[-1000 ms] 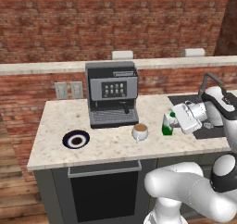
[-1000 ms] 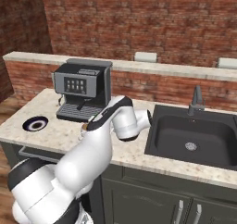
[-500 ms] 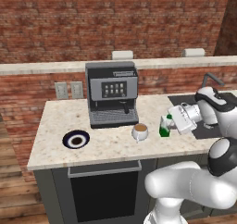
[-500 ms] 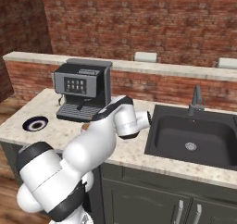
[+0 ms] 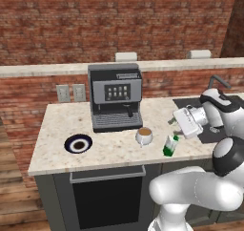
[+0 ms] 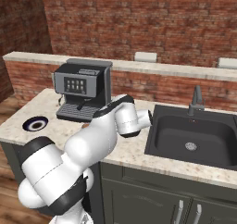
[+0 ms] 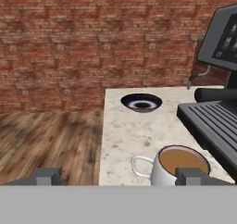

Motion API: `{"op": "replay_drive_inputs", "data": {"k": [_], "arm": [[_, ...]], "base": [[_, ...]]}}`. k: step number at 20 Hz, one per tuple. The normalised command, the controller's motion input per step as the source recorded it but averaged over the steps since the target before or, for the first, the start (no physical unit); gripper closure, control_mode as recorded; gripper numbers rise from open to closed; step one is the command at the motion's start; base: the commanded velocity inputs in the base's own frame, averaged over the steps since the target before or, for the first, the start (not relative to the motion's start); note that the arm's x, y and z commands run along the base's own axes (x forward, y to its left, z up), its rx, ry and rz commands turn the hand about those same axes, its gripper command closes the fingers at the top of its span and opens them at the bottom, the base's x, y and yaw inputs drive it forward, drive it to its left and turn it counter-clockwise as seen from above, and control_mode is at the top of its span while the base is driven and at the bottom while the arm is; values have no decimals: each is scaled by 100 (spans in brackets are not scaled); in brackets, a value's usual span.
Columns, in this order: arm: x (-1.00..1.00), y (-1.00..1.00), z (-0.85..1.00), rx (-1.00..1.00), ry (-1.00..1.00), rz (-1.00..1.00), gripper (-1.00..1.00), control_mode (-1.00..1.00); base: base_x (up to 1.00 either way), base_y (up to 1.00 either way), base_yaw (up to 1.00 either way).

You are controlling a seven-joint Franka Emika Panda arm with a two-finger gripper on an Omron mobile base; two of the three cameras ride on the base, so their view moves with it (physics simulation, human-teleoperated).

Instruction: Take a sugar cube from the saucer and place it inside the coffee. Then, grab milk from the fridge and place it next to the coffee on the counter to sweeten the coffee.

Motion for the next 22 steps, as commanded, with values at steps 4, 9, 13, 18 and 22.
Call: {"op": "replay_drive_inputs", "data": {"k": [4, 9, 13, 18, 22], "arm": [[0, -6, 12, 0, -19, 0, -100, -100], [-16, -2, 61, -2, -42, 0, -100, -100], [-52, 25, 72, -22, -78, 0, -100, -100], [-82, 51, 46, -35, -97, 1, -100, -100], [-95, 83, 38, -43, -98, 2, -100, -100]], "base": [[0, 0, 0], [0, 0, 0], [0, 0, 0], [0, 0, 0], [0, 0, 0]]}}
